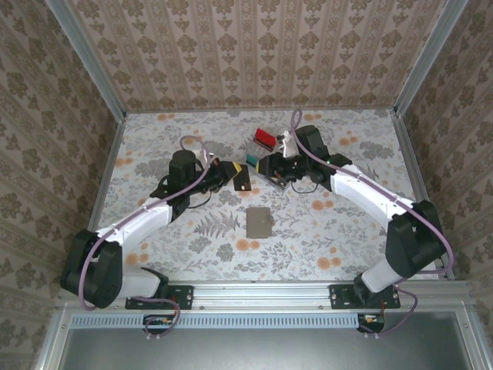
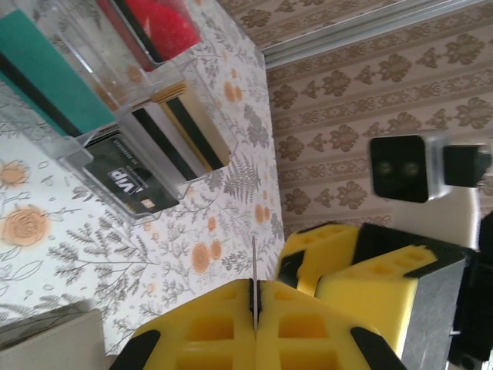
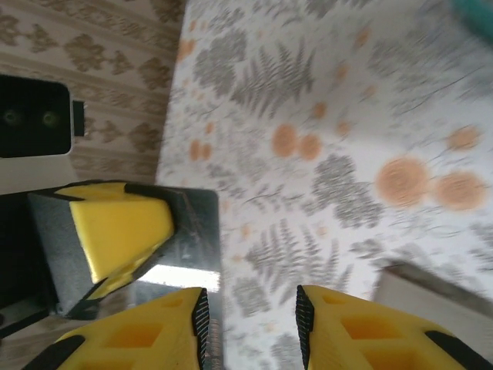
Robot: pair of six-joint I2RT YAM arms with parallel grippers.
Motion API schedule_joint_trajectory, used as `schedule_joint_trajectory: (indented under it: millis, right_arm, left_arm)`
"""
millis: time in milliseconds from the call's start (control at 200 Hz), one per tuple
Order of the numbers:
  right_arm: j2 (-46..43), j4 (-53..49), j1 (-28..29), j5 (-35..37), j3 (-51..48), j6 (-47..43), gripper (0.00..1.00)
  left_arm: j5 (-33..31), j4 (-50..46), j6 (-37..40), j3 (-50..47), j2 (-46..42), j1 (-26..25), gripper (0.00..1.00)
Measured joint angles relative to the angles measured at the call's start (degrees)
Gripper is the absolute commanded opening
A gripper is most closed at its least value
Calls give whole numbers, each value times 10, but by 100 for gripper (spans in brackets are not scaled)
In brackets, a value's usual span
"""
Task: Put the credit cards into the card holder
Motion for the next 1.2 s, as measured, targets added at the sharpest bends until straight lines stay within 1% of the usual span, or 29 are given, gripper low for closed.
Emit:
schedule_joint_trajectory:
  millis: [155,335,360,460,500,520,565,635,670,705,755,835,925,980,1055,1200]
  right_arm:
    - [15,46,2,-56,0,51,37]
    - [32,85,2,-93,-1,88,34]
    - [34,91,2,-98,-1,92,33]
    - [38,118,2,-116,-6,111,23]
    - [38,124,2,-120,-9,116,15]
    - [38,128,2,-123,-12,116,13]
    - [38,136,0,-131,-16,121,11]
    - [37,142,-2,-138,-19,121,6]
    - [36,141,-2,-139,-19,118,5]
    - [34,139,-2,-136,-22,114,3]
    - [28,125,-1,-127,-29,106,2]
    - [19,88,1,-100,-39,83,2]
    - [3,26,9,-36,-52,49,1]
    - [-6,-11,19,11,-61,29,1]
    - [-13,-48,40,64,-76,10,1]
    - [-11,-75,70,115,-110,3,1]
  left_arm:
    - [10,31,-19,3,7,0,1]
    - [17,65,-42,3,11,0,2]
    - [18,69,-45,3,12,0,2]
    - [18,79,-54,3,16,0,3]
    - [20,81,-56,3,17,0,6]
    - [20,82,-58,3,18,0,9]
    - [18,82,-58,3,18,0,17]
    - [15,73,-61,3,19,0,25]
    - [11,63,-57,3,19,0,36]
    - [9,53,-55,3,19,0,40]
    - [2,35,-49,3,18,-1,42]
    - [-19,-17,-30,3,13,-4,55]
    - [-57,-101,-4,3,-3,-11,61]
    - [-83,-156,12,3,-15,-16,62]
    - [-112,-208,26,2,-30,-21,64]
    - [-153,-267,46,-2,-49,-36,66]
